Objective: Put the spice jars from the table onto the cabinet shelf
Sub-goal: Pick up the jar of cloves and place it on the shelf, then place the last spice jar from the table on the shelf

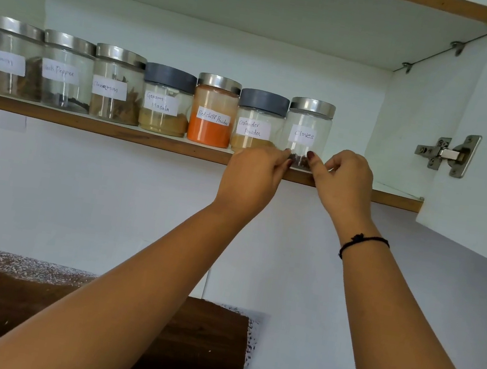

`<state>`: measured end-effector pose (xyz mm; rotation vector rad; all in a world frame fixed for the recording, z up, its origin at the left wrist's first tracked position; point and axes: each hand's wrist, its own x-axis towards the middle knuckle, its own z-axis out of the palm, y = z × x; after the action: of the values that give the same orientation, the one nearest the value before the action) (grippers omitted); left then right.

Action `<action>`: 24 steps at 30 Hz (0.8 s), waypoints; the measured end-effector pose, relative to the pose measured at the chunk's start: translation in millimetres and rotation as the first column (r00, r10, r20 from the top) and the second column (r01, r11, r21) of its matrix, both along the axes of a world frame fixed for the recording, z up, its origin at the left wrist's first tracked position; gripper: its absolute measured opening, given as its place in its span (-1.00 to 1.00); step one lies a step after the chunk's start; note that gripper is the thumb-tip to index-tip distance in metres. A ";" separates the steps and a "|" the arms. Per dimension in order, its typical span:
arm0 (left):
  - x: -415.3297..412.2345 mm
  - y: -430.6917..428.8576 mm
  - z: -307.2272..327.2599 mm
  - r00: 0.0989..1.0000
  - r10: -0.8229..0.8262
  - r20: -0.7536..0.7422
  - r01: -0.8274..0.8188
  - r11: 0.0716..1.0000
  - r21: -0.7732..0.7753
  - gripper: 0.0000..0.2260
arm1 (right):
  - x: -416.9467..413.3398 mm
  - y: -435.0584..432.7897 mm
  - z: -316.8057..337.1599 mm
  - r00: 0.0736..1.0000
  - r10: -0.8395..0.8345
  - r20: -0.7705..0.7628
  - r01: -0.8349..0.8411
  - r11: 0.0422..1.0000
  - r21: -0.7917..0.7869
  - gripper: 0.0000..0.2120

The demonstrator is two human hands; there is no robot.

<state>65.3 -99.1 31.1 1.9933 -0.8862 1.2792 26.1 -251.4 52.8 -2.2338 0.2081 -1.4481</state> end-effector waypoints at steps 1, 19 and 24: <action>0.0 1.6 -0.2 0.999 -0.047 -0.018 0.047 0.999 -0.028 -0.77 | -2.2 -2.1 -0.8 0.999 0.045 0.018 -0.045 0.999 0.007 -0.63; -100.0 7.9 -112.8 0.661 -0.676 -0.327 0.501 0.721 -0.479 -0.68 | -132.2 17.8 -135.3 0.877 0.438 0.199 -0.454 0.890 0.040 -0.72; -126.1 2.3 -143.8 0.574 -0.744 -0.342 0.514 0.652 -0.557 -0.65 | -151.9 21.0 -169.0 0.877 0.426 0.224 -0.468 0.862 0.194 -0.74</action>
<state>-60.8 -96.8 -112.7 1.3515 -0.8496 0.3619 -125.8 -230.4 -116.2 -1.7899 -0.1788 -1.2696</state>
